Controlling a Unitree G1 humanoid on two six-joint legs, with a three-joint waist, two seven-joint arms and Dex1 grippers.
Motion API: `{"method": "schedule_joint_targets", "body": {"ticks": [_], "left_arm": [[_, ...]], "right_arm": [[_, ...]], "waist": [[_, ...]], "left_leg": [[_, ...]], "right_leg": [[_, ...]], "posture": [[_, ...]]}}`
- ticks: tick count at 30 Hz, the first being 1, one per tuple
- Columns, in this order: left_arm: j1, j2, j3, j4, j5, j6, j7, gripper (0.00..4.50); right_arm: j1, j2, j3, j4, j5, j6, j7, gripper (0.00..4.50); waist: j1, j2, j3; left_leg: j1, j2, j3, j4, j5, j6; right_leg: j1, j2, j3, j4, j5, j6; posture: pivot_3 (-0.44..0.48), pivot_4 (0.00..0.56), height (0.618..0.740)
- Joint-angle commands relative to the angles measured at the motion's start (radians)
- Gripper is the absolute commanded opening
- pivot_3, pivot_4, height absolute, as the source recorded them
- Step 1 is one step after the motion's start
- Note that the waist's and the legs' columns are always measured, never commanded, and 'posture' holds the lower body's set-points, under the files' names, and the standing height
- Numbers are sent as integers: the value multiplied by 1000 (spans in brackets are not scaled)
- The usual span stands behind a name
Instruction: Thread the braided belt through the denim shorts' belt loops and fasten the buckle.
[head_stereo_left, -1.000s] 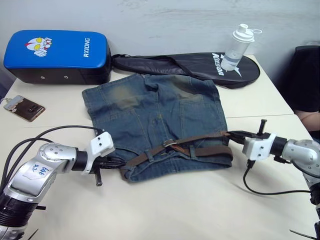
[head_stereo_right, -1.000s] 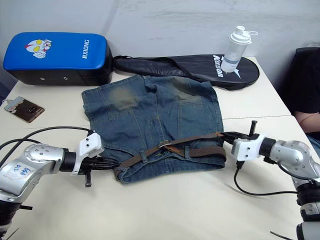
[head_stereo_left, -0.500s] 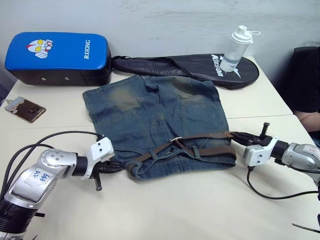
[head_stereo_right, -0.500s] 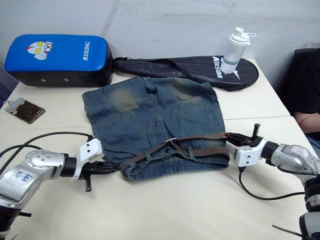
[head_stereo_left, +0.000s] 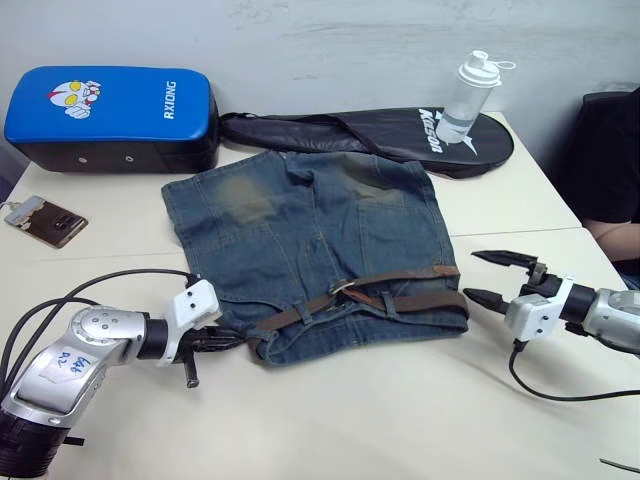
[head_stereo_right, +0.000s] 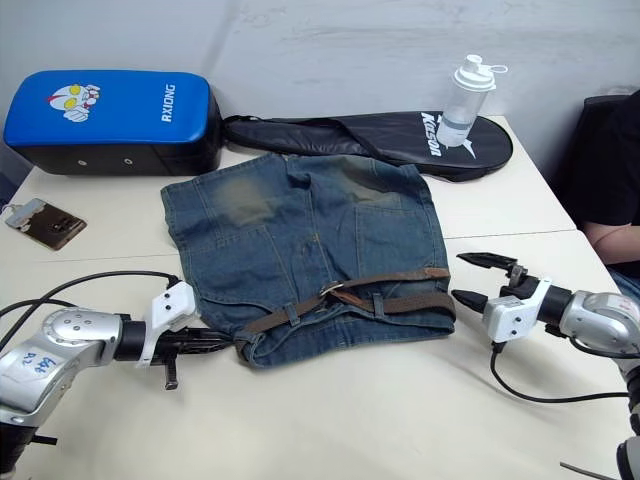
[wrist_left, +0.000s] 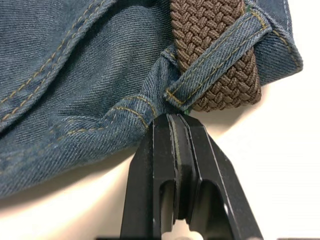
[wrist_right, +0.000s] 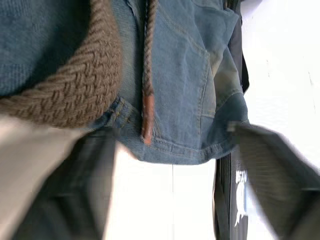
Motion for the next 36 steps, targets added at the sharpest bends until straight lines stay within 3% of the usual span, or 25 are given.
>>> {"method": "schedule_joint_targets", "body": {"ticks": [1,6,11,15,20,25,27,31,36], "left_arm": [[-55,-9,176,13,-139,64,-9,0],[-129,3,321,-25,-338,225,0,0],[-105,19,263,-193,-394,301,36,0],[-78,9,112,-283,-296,288,123,0],[-143,-66,-45,-289,-202,304,259,0],[-170,-100,-136,-296,-152,327,323,0],[-176,-142,-108,-294,-183,353,354,0],[-190,-185,-15,-296,-246,392,374,1199],[-176,-155,-34,-352,-252,389,356,3287]], "right_arm": [[-36,-18,-61,-68,235,130,104,4472],[38,-4,-70,-384,668,683,460,4472],[217,-84,-78,-775,821,1104,599,4472],[301,-92,-79,-902,772,1205,635,4472],[315,-36,-91,-920,697,1224,609,4472],[312,15,-104,-912,649,1228,605,4472],[315,39,-119,-914,653,1239,604,4472],[316,70,-146,-932,655,1267,605,4500],[279,80,-157,-994,655,1343,598,4500]], "waist": [[-3,-1,0],[-4,-1,0],[10,0,1],[13,0,1],[15,0,1],[10,-1,1],[11,-1,1],[13,-1,2],[11,-1,2]], "left_leg": [[0,0,0,0,0,0],[0,1,-2,0,0,1],[-2,1,-5,0,-2,2],[-1,-1,-6,0,-5,4],[-2,-1,-6,0,-6,5],[-3,-1,-6,0,-5,4],[-3,-1,-5,0,-5,4],[-3,-1,-6,0,-5,3],[-3,-1,-6,0,-5,3]], "right_leg": [[0,0,0,0,0,0],[1,0,-1,0,0,0],[1,-1,-3,-1,-1,0],[2,-2,-3,-2,0,1],[2,-1,-3,-2,0,1],[1,0,-3,-3,0,1],[1,0,-3,-3,0,1],[2,0,-3,-3,0,1],[2,0,-3,-3,0,1]], "posture": [[0,150,740],[0,150,740],[0,150,740],[0,150,740],[0,150,740],[0,150,740],[0,150,740],[0,150,740],[0,150,740]]}}
